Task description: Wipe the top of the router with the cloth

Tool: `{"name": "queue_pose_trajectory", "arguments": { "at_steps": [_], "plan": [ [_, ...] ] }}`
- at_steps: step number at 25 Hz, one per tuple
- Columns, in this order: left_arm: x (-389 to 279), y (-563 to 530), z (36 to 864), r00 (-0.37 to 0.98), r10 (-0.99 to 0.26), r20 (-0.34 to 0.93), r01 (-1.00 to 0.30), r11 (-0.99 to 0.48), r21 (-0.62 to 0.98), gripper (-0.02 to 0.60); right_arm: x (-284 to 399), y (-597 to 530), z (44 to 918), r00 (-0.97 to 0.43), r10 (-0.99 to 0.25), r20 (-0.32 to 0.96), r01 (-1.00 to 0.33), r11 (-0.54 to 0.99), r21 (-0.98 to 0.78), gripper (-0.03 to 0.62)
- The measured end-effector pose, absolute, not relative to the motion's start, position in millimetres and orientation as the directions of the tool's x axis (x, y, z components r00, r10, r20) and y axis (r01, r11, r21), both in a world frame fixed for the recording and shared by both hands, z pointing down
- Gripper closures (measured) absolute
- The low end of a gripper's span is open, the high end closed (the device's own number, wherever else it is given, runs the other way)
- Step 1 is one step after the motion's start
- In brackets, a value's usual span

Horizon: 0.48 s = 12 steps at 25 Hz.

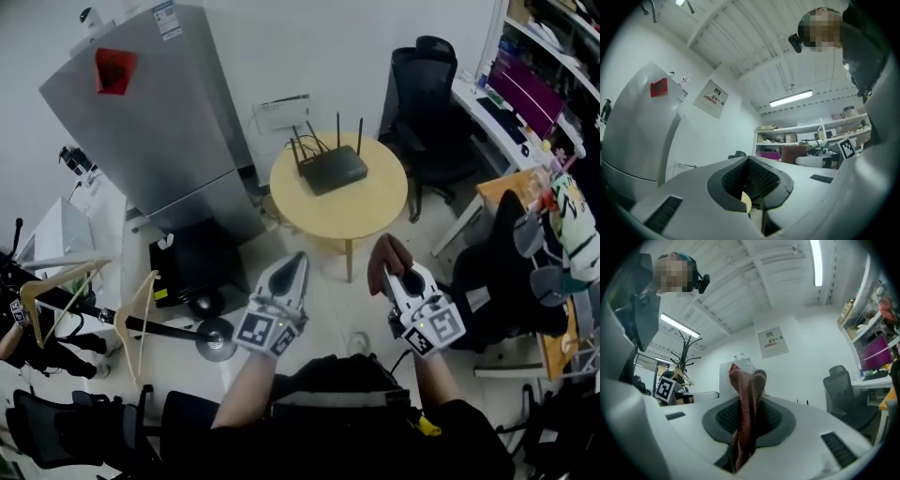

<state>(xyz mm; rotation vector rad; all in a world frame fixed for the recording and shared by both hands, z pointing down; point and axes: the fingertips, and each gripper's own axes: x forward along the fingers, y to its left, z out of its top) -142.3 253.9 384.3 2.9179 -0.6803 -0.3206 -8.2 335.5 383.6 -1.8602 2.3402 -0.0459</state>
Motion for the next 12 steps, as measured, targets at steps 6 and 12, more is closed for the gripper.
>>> {"name": "queue_pose_trajectory", "arguments": {
  "at_steps": [6,12],
  "plan": [
    [-88,225,376,0.844,-0.498,-0.197,-0.475,-0.866,0.155,0.591,56,293,376,-0.296,-0.948,-0.117,-0.946,0.308,-0.101,0.53],
    [-50,195,384,0.788,-0.585,-0.191,-0.564,-0.811,0.158,0.591,91,264,381,-0.394,-0.915,-0.091,-0.909,0.402,-0.11,0.53]
  ]
}}
